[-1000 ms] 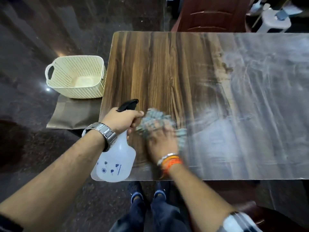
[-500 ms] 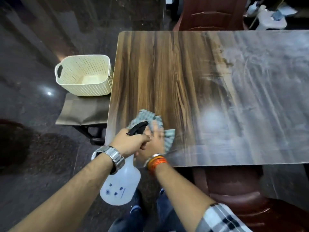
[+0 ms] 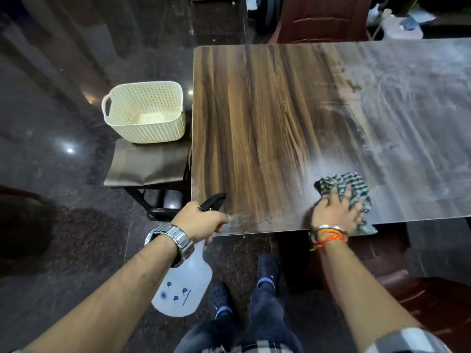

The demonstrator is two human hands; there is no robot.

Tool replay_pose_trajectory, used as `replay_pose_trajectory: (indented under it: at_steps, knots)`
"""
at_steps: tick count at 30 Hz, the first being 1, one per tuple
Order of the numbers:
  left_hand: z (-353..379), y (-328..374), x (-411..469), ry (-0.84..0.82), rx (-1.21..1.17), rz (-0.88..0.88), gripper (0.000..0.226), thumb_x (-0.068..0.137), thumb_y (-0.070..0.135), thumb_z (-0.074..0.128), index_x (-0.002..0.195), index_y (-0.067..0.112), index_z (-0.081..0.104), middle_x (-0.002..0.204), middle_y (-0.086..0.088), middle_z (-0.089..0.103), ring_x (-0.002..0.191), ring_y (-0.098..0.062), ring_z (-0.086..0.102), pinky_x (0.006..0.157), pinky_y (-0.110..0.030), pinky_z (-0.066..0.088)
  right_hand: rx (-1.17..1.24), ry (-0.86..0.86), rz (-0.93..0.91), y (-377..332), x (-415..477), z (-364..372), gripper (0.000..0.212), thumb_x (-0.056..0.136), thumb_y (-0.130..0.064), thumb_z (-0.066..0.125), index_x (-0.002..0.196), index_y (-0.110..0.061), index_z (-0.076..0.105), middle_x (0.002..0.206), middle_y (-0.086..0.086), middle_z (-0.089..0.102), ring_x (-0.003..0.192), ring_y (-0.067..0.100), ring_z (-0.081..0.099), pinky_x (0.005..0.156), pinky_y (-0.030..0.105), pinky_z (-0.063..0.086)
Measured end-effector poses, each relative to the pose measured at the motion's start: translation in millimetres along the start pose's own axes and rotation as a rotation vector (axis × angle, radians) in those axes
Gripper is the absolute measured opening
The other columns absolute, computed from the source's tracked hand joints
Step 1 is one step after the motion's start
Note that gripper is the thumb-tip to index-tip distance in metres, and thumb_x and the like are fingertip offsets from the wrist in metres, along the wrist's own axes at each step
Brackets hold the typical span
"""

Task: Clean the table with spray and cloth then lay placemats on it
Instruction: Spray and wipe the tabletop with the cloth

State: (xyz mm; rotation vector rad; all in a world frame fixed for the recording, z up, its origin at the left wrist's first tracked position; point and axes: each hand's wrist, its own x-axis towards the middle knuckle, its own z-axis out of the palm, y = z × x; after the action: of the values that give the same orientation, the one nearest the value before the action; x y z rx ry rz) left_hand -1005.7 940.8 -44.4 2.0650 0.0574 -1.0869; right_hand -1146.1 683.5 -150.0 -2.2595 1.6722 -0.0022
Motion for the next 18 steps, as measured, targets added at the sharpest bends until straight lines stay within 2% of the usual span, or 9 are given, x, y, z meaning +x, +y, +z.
replay_pose_trajectory:
  at_steps: [2, 4, 6, 7, 8, 9, 12, 16, 18]
  knots:
    - [-2.2, -4.6, -2.8, 0.004, -0.015, 0.018, 0.021, 0.081, 0.022, 0.075, 0.072, 0.004, 0.070, 0.070, -0.011, 0.074, 0.039, -0.017, 0.048, 0.049, -0.027, 0.044, -0.039, -0.001, -0.171, -39.0, -42.0, 20.9, 0.055, 0.079, -0.037, 0.040, 0.131, -0.029, 0.057, 0.150, 0.004, 0.038, 0.138, 0.042, 0.025, 0.110, 0.057, 0.019]
    - [-3.6, -4.3, -5.9, 0.010, -0.015, 0.044, 0.021, 0.082, 0.019, 0.073, 0.065, 0.009, 0.067, 0.067, -0.011, 0.071, 0.038, -0.017, 0.048, 0.049, -0.027, 0.044, -0.081, -0.065, -0.504, -81.2, -97.6, 49.6, 0.050, 0.074, -0.036, 0.054, 0.122, -0.029, 0.063, 0.143, 0.005, 0.048, 0.135, 0.040, 0.033, 0.107, 0.057, 0.025]
    - [-5.3, -1.0, -8.1, 0.006, -0.018, 0.061, 0.018, 0.084, 0.013, 0.070, 0.067, 0.012, 0.066, 0.064, -0.011, 0.068, 0.035, -0.013, 0.047, 0.044, -0.024, 0.042, -0.197, -0.145, -0.864, -114.7, -151.1, 63.9, 0.058, 0.076, -0.036, 0.052, 0.134, -0.026, 0.054, 0.147, 0.004, 0.044, 0.143, 0.034, 0.020, 0.113, 0.056, 0.017]
    - [-6.0, 1.9, -8.9, -0.004, -0.013, 0.064, 0.016, 0.085, 0.012, 0.068, 0.069, 0.010, 0.066, 0.063, -0.011, 0.066, 0.034, -0.011, 0.047, 0.041, -0.023, 0.041, -0.201, -0.217, -0.940, -125.9, -167.7, 66.6, 0.062, 0.081, -0.034, 0.047, 0.141, -0.021, 0.043, 0.150, 0.005, 0.039, 0.145, 0.032, 0.009, 0.116, 0.054, 0.007]
    - [-6.5, 4.8, -9.0, -0.010, -0.006, 0.067, 0.016, 0.085, 0.010, 0.068, 0.070, 0.008, 0.066, 0.063, -0.011, 0.065, 0.032, -0.010, 0.047, 0.039, -0.022, 0.040, -0.206, -0.278, -0.951, -131.6, -172.7, 65.9, 0.062, 0.085, -0.031, 0.044, 0.145, -0.017, 0.037, 0.150, 0.007, 0.037, 0.146, 0.030, 0.003, 0.118, 0.050, 0.001]
    - [-7.6, 6.6, -7.9, -0.015, -0.002, 0.070, 0.015, 0.085, 0.010, 0.068, 0.070, 0.006, 0.066, 0.063, -0.012, 0.064, 0.032, -0.010, 0.047, 0.039, -0.022, 0.040, -0.180, -0.275, -0.965, -132.1, -169.8, 64.9, 0.059, 0.086, -0.031, 0.044, 0.143, -0.017, 0.041, 0.147, 0.006, 0.042, 0.146, 0.029, 0.007, 0.118, 0.048, 0.002]
    - [-4.5, 7.7, -2.9, -0.003, 0.004, 0.083, 0.014, 0.078, 0.015, 0.072, 0.071, 0.005, 0.068, 0.063, -0.013, 0.065, 0.034, -0.015, 0.048, 0.042, -0.023, 0.040, -0.098, -0.184, -1.021, -101.2, -143.7, 63.0, 0.043, 0.083, -0.038, 0.042, 0.118, -0.030, 0.065, 0.133, -0.002, 0.058, 0.136, 0.029, 0.038, 0.110, 0.052, 0.031]
    - [7.9, 6.8, 1.0, -0.029, 0.029, 0.114, 0.031, 0.076, 0.034, 0.077, 0.068, 0.007, 0.064, 0.059, -0.009, 0.057, 0.037, -0.017, 0.049, 0.052, -0.030, 0.046, -0.137, -0.109, -0.785, -23.2, -76.4, 40.0, 0.050, 0.088, -0.041, 0.039, 0.138, -0.040, 0.044, 0.146, -0.005, 0.044, 0.138, 0.030, 0.032, 0.109, 0.052, 0.031]
    - [18.1, 9.4, -0.1, -0.037, 0.016, 0.110, 0.042, 0.071, 0.042, 0.077, 0.076, 0.002, 0.068, 0.058, -0.008, 0.056, 0.036, -0.017, 0.049, 0.054, -0.033, 0.047, -0.101, 0.004, -0.568, 15.6, -33.4, 23.1, 0.052, 0.086, -0.041, 0.038, 0.136, -0.036, 0.048, 0.147, -0.002, 0.044, 0.137, 0.033, 0.032, 0.108, 0.053, 0.031]
